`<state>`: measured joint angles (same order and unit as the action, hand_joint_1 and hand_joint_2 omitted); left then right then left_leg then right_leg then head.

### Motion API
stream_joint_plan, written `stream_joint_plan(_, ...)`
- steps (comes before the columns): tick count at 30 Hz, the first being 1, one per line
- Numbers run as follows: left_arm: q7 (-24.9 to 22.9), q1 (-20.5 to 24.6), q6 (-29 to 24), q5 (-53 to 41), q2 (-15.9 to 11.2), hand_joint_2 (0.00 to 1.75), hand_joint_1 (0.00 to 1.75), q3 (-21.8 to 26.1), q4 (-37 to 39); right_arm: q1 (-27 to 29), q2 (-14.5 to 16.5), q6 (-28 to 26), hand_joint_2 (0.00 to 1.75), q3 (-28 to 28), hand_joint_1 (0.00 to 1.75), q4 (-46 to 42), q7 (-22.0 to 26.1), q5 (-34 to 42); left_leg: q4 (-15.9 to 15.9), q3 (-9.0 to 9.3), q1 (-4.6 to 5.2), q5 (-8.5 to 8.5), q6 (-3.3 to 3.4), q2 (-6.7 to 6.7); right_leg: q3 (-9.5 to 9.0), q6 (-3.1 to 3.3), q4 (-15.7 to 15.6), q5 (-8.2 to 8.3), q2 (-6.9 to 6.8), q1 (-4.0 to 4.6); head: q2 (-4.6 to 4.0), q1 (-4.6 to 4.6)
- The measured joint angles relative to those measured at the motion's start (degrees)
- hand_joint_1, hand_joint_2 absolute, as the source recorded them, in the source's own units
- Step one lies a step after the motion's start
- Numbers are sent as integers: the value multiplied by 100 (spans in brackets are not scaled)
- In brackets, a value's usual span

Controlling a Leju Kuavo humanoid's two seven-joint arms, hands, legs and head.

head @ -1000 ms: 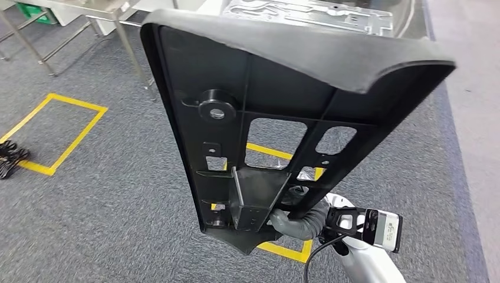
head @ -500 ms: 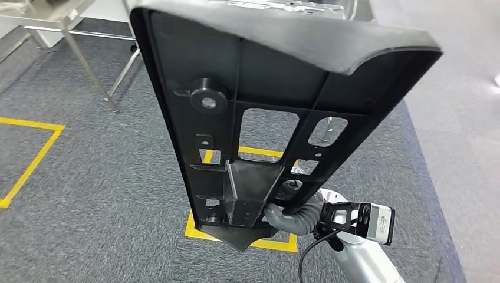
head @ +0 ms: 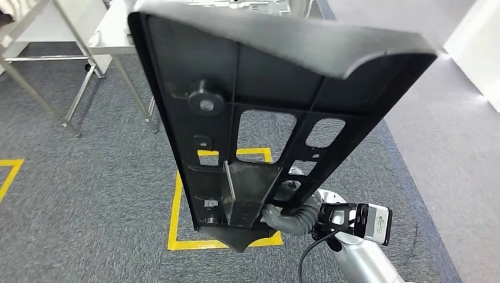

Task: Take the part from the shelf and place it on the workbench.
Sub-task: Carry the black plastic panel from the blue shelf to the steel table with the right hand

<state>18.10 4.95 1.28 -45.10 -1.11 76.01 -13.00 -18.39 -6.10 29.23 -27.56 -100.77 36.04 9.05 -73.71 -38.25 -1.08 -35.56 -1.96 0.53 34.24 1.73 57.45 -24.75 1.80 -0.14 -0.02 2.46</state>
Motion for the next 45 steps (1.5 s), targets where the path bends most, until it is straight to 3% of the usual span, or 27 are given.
stream_joint_plan(1, -1, -7, 3, -1, -1, 175, 0, 1, 0, 16, 0, -2, 175, -3, 175, 2, 2, -3, -51, -53, -1, 69, 0, -13, -4, -2, 6, -1, 83, 1, 0, 0)
stream_joint_plan(2, -1, -8, 7, -2, -1, 175, 0, 1, 0, 28, 1, -5, 175, -4, 175, 3, 4, -5, 137, 6, -3, 247, 7, -27, -11, -6, 14, -4, 164, 1, 0, 1)
stream_joint_plan(3, -1, -5, 9, -3, -1, 175, 0, 1, 0, 33, 1, -8, 175, -5, 175, 3, 5, -6, 508, 156, -8, 485, 19, -78, -20, -16, 25, -10, 239, -2, 0, 1)
stream_joint_plan(5, -1, -1, 10, -4, -5, 175, 0, 1, 0, 33, 1, -9, 175, -6, 175, 3, 8, -8, 1244, 471, -18, 796, 64, -322, -9, -63, 65, -26, 385, 1, 0, -1)
stream_joint_plan(7, -2, -1, 10, -4, -10, 175, 0, 2, 0, 37, 0, -10, 175, -10, 175, 3, 9, -9, 1521, 588, -7, 843, 120, -450, 36, -135, 88, -17, 512, -13, 0, -1)
stream_joint_plan(9, -3, 13, 15, -4, -10, 175, 0, 3, 0, 48, -1, -16, 175, -12, 175, 2, 13, -24, 1556, 598, -4, 869, 186, -343, 65, -208, 79, 3, 580, -32, 0, 0)
stream_joint_plan(11, -3, 30, 37, -2, -9, 175, 0, 3, 0, 50, -2, -32, 175, -10, 175, -7, 32, -82, 1607, 619, -24, 903, 264, -244, 149, -267, 256, -125, 345, -14, 0, -1)
stream_joint_plan(13, -4, 21, 70, 1, -9, 175, 0, 3, 0, 51, -2, -46, 175, -9, 175, -15, 59, -157, 1629, 626, -22, 911, 313, -150, 444, -308, 881, -471, -6, -13, 0, -2)
stream_joint_plan(15, -8, -3, 93, 3, -9, 175, 0, 5, 0, 64, -5, -50, 175, -9, 175, -16, 70, -197, 1626, 620, -12, 902, 323, -62, 781, -338, 1566, -728, -129, -45, 0, -2)
stream_joint_plan(16, -9, -9, 99, 3, -9, 175, 0, 7, 0, 66, -7, -50, 175, -8, 175, -16, 70, -204, 1625, 622, -12, 897, 319, -26, 831, -347, 1670, -712, -145, -59, 0, -2)
stream_joint_plan(17, -9, -9, 105, 3, -8, 175, 0, 7, 0, 63, -9, -49, 175, -7, 175, -19, 71, -202, 1624, 628, -12, 890, 310, -2, 758, -349, 1534, -588, -155, -69, 0, -2)
stream_joint_plan(19, -9, 2, 113, 3, -7, 175, 0, 7, 0, 42, -13, -49, 175, 1, 175, -32, 77, -180, 1623, 658, -13, 866, 279, 27, 336, -323, 752, -233, -193, -72, 0, -2)
stream_joint_plan(21, -9, 11, 121, 3, -8, 175, 0, 7, 0, 14, -17, -49, 175, 9, 175, -50, 96, -147, 1623, 680, 0, 835, 220, 43, 12, -269, 140, -76, -228, -38, 0, -2)
stream_joint_plan(23, -9, 13, 129, 6, -10, 175, 0, 7, 0, -3, -26, -50, 175, 14, 175, -59, 113, -118, 1638, 696, 10, 811, 145, 55, -31, -206, 45, -105, -214, 3, 0, -2)
stream_joint_plan(26, -5, 25, 139, 20, -13, 175, 0, 8, 0, -29, -32, -56, 175, 14, 175, -78, 111, -88, 1484, 687, 1, 702, 49, 66, -122, -95, -16, -118, -178, -19, 0, 0)
stream_joint_plan(27, -4, 28, 142, 25, -16, 175, 0, 9, 0, -45, -29, -59, 175, 13, 175, -86, 107, -81, 1237, 583, -2, 585, 30, 52, -169, -61, -41, -124, -174, -32, 0, 0)
stream_joint_plan(29, -2, 23, 143, 35, -22, 175, 0, 16, 0, -68, -26, -64, 175, 8, 175, -92, 86, -74, 462, 162, -8, 281, 15, 13, -227, -12, -50, -165, -166, -19, 0, 1)
stream_joint_plan(30, -1, 15, 143, 42, -25, 175, 0, 21, 0, -69, -25, -69, 175, 5, 175, -91, 68, -74, 116, -62, -7, 190, 13, 3, -250, -1, -48, -188, -152, -6, 0, 1)
stream_joint_plan(31, -1, 5, 143, 46, -27, 175, 0, 30, 0, -69, -25, -78, 175, 1, 175, -90, 49, -81, -62, -214, -4, 210, 18, 0, -279, 7, -47, -218, -145, 8, 0, 1)
stream_joint_plan(32, 0, -5, 144, 52, -27, 175, 0, 42, 0, -70, -25, -97, 175, -3, 175, -90, 32, -101, -19, -259, -2, 349, 35, 1, -320, 12, -46, -252, -145, 21, 0, 1)
stream_joint_plan(33, 2, -9, 144, 60, -29, 175, 0, 56, 0, -71, -24, -125, 175, -6, 175, -91, 23, -135, 259, -186, 6, 593, 68, 11, -378, 12, -46, -295, -154, 33, 0, 1)
stream_joint_plan(34, 4, -10, 144, 66, -34, 175, 0, 73, -1, -72, -23, -156, 175, -8, 175, -93, 18, -175, 666, -45, 24, 861, 115, 52, -440, 8, -49, -345, -174, 44, 0, 1)
stream_joint_plan(36, 8, 9, 145, 75, -46, 175, 0, 98, -4, -71, -22, -212, 175, -11, 175, -102, 18, -246, 1331, 231, 92, 1135, 213, 161, -540, -34, -45, -444, -220, 81, 0, 1)
stream_joint_plan(38, 11, 24, 145, 77, -51, 175, 0, 109, -6, -69, -19, -246, 175, -15, 175, -114, 17, -283, 1518, 318, 133, 1098, 279, 170, -590, -93, -42, -493, -283, 103, 0, 1)
stream_joint_plan(41, 19, 3, 145, 77, -52, 175, 0, 114, -7, -71, -15, -285, 175, -18, 175, -152, 19, -310, 1597, 405, 91, 1071, 359, 25, -566, -179, 132, -544, -306, 83, 0, -1)
stream_joint_plan(43, 26, 0, 146, 75, -51, 175, 0, 114, -7, -67, -15, -294, 175, -16, 175, -171, 21, -332, 1629, 473, 69, 1046, 400, -50, -259, -242, 670, -737, -240, 47, 0, -2)
stream_joint_plan(45, 30, 0, 152, 73, -50, 175, 0, 114, -7, -35, -15, -297, 175, -14, 175, -173, 30, -385, 1630, 522, 63, 997, 415, -125, 244, -296, 1393, -1014, -207, 1, 0, -2)
